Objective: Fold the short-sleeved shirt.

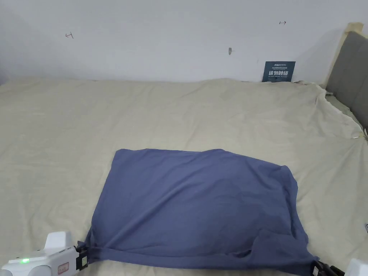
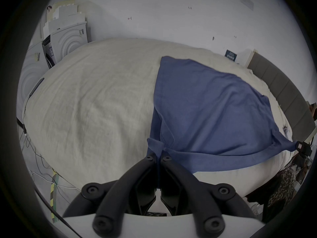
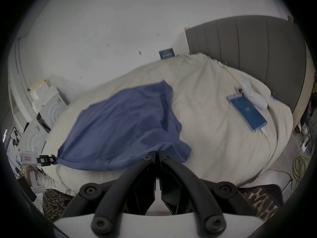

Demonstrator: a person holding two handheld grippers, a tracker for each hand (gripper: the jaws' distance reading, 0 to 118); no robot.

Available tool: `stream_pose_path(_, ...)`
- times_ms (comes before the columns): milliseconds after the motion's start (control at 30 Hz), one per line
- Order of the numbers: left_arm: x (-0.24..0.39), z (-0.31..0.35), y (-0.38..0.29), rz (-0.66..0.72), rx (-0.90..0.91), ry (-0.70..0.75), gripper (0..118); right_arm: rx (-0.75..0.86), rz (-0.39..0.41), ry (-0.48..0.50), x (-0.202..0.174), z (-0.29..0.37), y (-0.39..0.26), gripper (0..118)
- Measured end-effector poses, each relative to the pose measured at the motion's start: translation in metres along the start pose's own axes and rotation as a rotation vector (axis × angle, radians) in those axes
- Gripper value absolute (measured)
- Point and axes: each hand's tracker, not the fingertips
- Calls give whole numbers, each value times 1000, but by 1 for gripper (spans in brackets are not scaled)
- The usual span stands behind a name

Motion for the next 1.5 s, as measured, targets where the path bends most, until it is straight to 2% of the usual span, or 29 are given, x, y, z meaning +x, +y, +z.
stream_pose_path(200,8,-9,-12,-27,-33,36,0,-108,-14,-90,9,-35,-15,0)
stream_pose_path(233,10,-9,-12,-32,-28,43,2,-129,-8,-99,9,-39,-16,1)
stream_pose_path(267,11,-8,-10,-32,-30,47,5,-134,-7,-100,27,-49,-21,1)
stream_pose_path(300,11,-7,-7,-24,-36,48,12,-146,-3,-104,28,-50,-19,2)
stream_pose_path(367,10,-2,-2,18,-58,43,40,-150,9,-101,25,-46,-13,16)
stream_pose_path(400,10,2,1,30,-56,51,61,-149,30,-110,28,-46,-13,35)
stream_pose_path(433,11,9,4,41,-42,63,83,-138,63,-130,25,-42,-7,69)
stream_pose_path(467,11,15,7,48,-15,68,97,-128,86,-144,23,-39,0,87)
stream_pose_path(500,12,24,12,51,23,67,105,-114,93,-141,21,-34,8,95)
stream_pose_path(600,18,52,33,62,126,51,107,7,111,-90,11,-15,35,95)
stream_pose_path(767,29,93,67,55,272,30,107,198,168,-64,-28,22,84,95)
stream_pose_path(933,47,116,78,9,401,70,105,335,209,-60,-53,37,105,94)
stream_pose_path(1000,53,121,77,-18,463,91,96,380,233,-67,-60,40,105,92)
stream_pose_path(1033,57,123,76,-23,494,88,84,401,249,-77,-67,42,105,86)
stream_pose_path(1100,61,126,74,-7,515,63,60,425,269,-95,-79,46,103,67)
stream_pose_path(1200,65,128,70,9,561,-4,8,446,288,-108,-86,44,100,13)
stream_pose_path(1233,68,128,68,8,567,-3,0,457,297,-109,-87,44,98,0)
stream_pose_path(1367,74,125,62,-17,574,9,0,469,304,-106,-97,49,95,0)
stream_pose_path(1500,70,114,60,-6,498,-18,0,462,304,-96,-98,50,93,0)
